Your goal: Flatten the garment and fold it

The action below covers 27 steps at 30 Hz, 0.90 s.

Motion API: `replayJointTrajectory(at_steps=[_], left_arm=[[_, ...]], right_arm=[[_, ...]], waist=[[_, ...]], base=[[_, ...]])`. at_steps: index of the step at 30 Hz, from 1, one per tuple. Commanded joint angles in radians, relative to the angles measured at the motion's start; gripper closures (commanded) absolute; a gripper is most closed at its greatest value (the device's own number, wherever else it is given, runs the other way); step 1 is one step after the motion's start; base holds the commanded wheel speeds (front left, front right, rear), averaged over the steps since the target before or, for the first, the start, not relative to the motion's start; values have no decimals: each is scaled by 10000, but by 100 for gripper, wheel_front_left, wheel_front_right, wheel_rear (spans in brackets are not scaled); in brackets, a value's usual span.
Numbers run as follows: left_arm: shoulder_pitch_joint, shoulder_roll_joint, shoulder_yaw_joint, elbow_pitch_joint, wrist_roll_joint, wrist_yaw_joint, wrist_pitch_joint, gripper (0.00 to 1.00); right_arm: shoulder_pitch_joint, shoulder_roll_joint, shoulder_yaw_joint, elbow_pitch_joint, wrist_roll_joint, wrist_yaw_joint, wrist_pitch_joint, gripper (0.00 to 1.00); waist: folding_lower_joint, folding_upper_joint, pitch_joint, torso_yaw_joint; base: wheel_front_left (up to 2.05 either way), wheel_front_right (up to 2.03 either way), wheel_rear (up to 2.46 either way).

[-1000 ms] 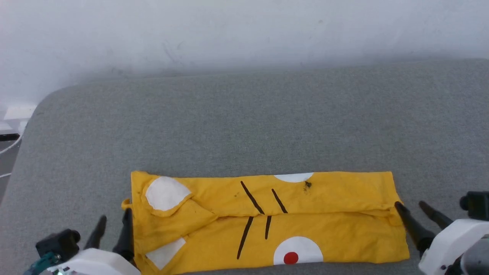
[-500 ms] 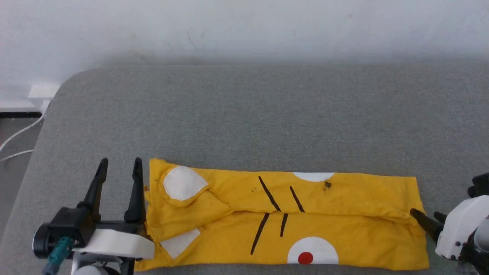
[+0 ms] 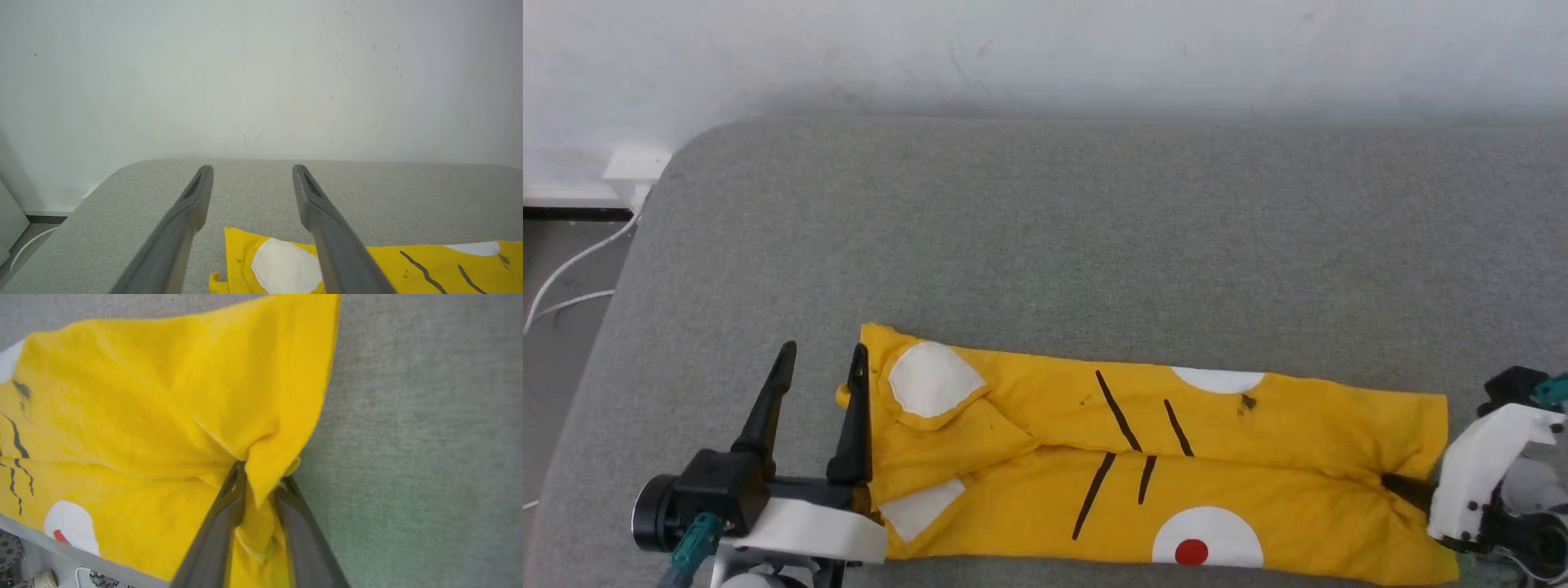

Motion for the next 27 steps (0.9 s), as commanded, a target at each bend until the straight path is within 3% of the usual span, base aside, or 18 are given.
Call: replayJointTrajectory(at_steps=[1, 6, 14, 23, 27], left_arm=[[72, -58, 41, 46, 65, -73, -46, 0], [246, -125, 110, 178, 30, -101, -46, 0], [566, -92, 201, 331, -60, -43, -47, 0], [881, -85, 165, 252, -64, 113, -17, 0], [960, -76, 154, 187, -77, 176, 12, 0]], right_arm=[[350, 498, 455, 542, 128, -7, 376, 100], [211, 304, 678, 191, 260, -7, 190, 100], [484, -621, 678, -1313, 308, -7, -320, 100], [1294, -1149, -1447, -2033, -528, -7, 44, 100], [1454, -1054, -2497, -2401, -837, -7, 70, 100]], waist=[[0, 0, -52, -23], [0, 0, -320, -130], [0, 0, -881, -356], [0, 0, -1186, -490], [0, 0, -1221, -538]], base=[[0, 0, 0], [0, 0, 0], [0, 0, 0], [0, 0, 0], [0, 0, 0]])
